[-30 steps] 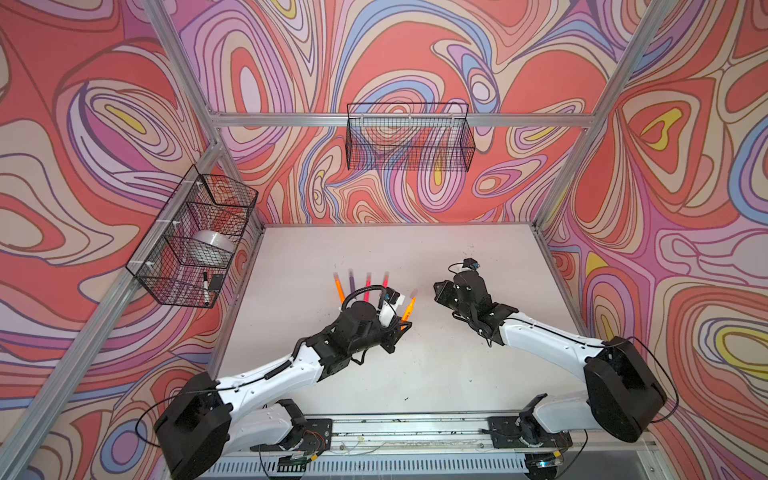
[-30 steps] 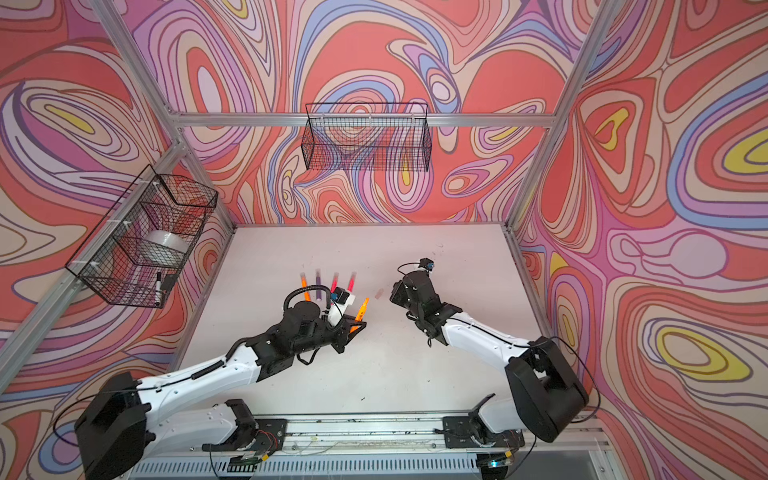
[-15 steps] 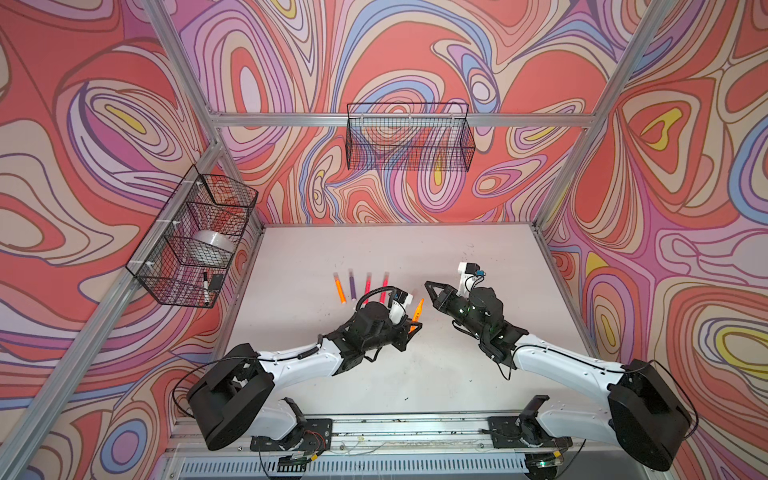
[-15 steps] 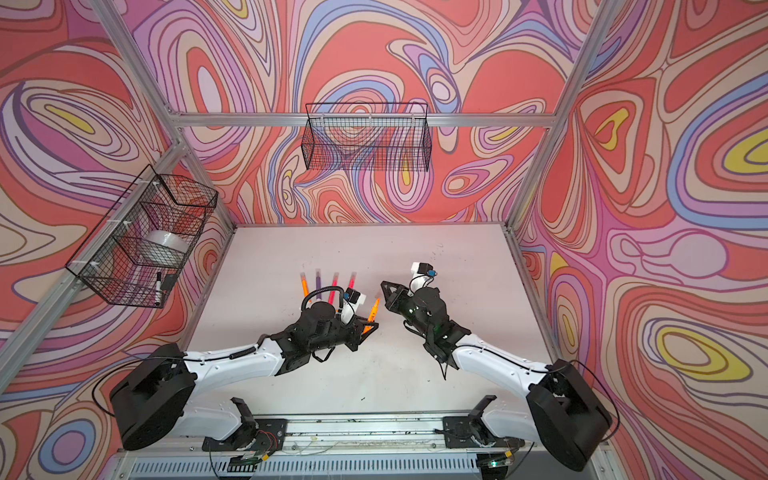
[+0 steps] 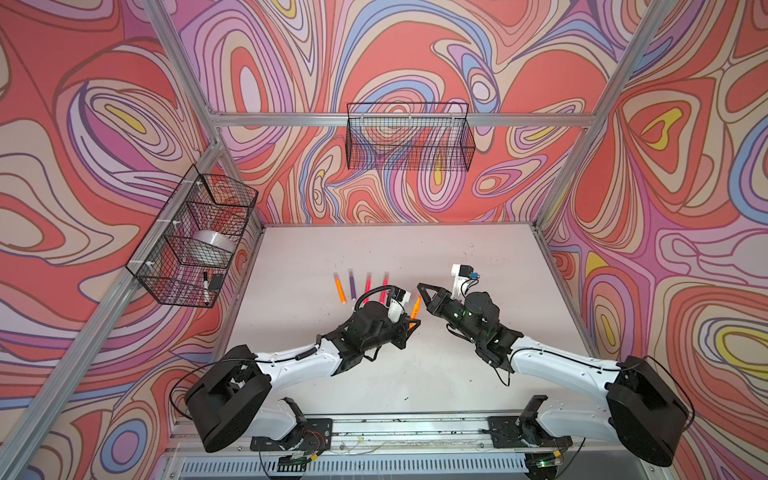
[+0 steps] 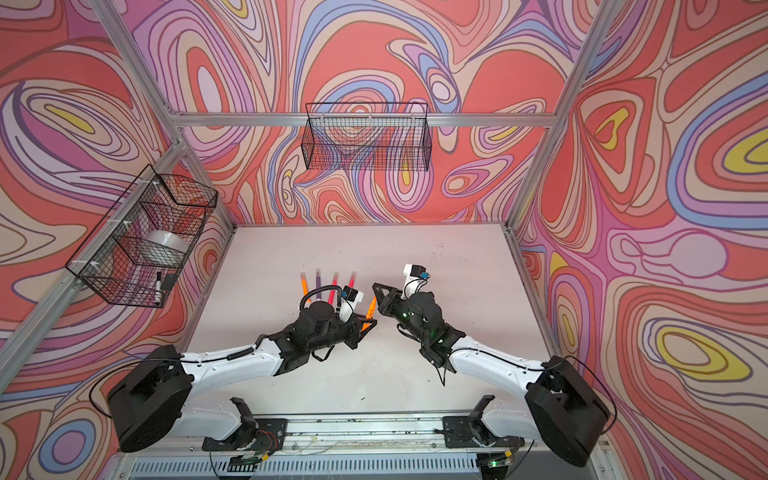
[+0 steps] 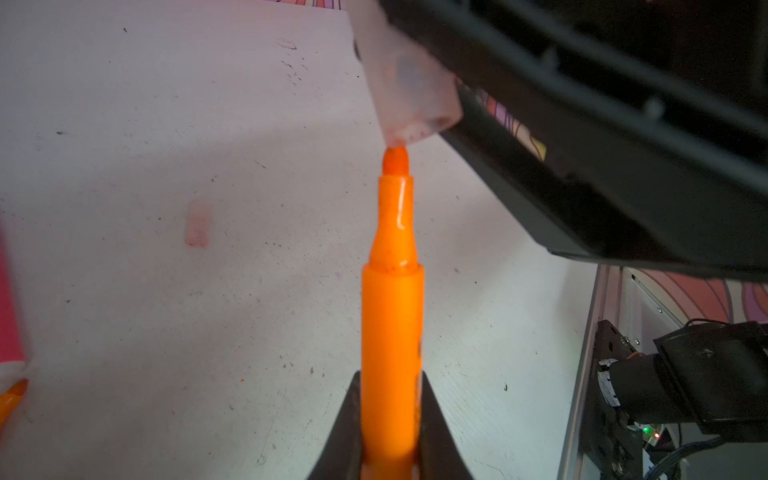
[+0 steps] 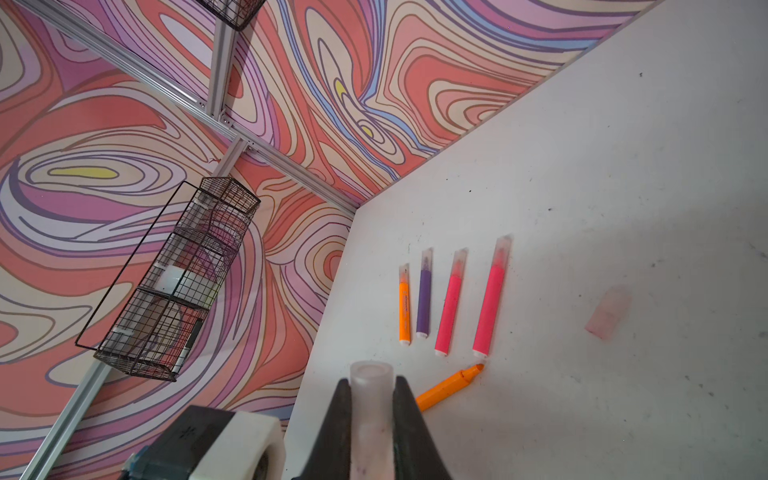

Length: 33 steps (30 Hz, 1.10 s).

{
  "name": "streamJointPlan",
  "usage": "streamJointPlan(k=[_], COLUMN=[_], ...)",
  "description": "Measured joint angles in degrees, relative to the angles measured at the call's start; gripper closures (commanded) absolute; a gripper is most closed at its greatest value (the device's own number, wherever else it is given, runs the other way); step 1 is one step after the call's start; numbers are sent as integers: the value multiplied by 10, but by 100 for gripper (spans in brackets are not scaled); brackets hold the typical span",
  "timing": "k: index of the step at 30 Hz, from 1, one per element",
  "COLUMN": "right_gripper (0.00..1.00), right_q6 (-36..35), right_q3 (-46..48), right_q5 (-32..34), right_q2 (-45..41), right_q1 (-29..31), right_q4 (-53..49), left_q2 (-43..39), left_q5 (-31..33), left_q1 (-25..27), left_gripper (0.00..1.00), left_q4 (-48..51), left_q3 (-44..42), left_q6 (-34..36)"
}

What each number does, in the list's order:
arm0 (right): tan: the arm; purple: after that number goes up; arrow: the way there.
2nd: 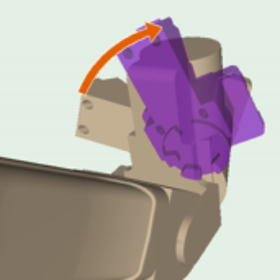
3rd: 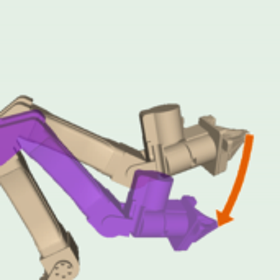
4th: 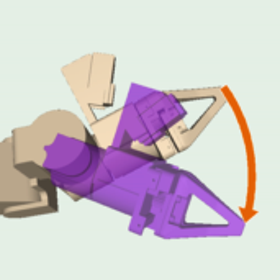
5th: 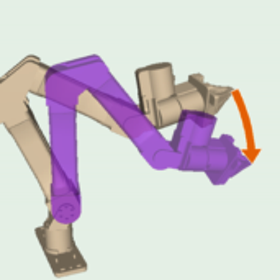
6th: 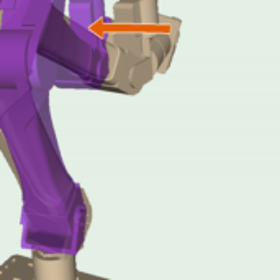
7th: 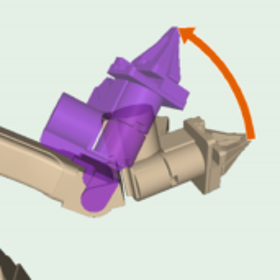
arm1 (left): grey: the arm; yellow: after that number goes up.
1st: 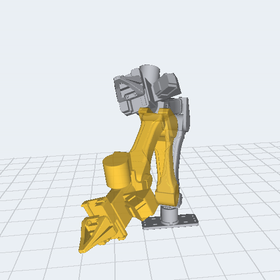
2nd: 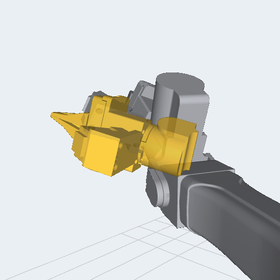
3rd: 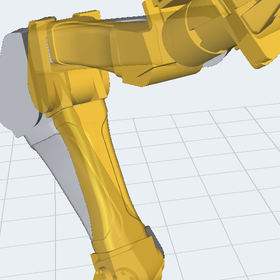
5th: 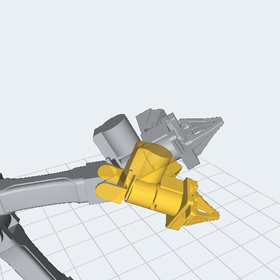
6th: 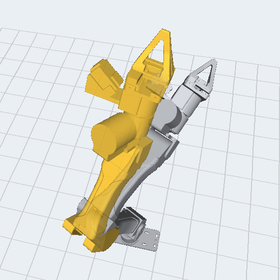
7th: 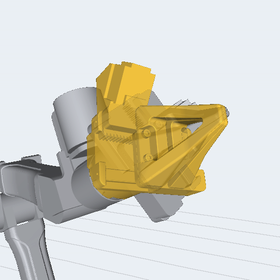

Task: Insert the pens into the pen caps
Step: 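Bring the cap over the orange marker tip with the right gripper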

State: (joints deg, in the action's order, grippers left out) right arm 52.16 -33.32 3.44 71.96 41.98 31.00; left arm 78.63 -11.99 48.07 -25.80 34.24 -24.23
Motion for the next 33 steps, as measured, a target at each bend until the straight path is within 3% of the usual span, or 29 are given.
streamJointPlan(k=[33], right_gripper=[97], right_q6=[-10], right_q3=[10], right_q5=[37], right_q2=[11], right_q1=[24], right_q4=[19], left_q2=[-7], left_q5=[20], left_q1=[1], left_gripper=[100], left_q4=[8], left_q3=[5], left_q6=[0])
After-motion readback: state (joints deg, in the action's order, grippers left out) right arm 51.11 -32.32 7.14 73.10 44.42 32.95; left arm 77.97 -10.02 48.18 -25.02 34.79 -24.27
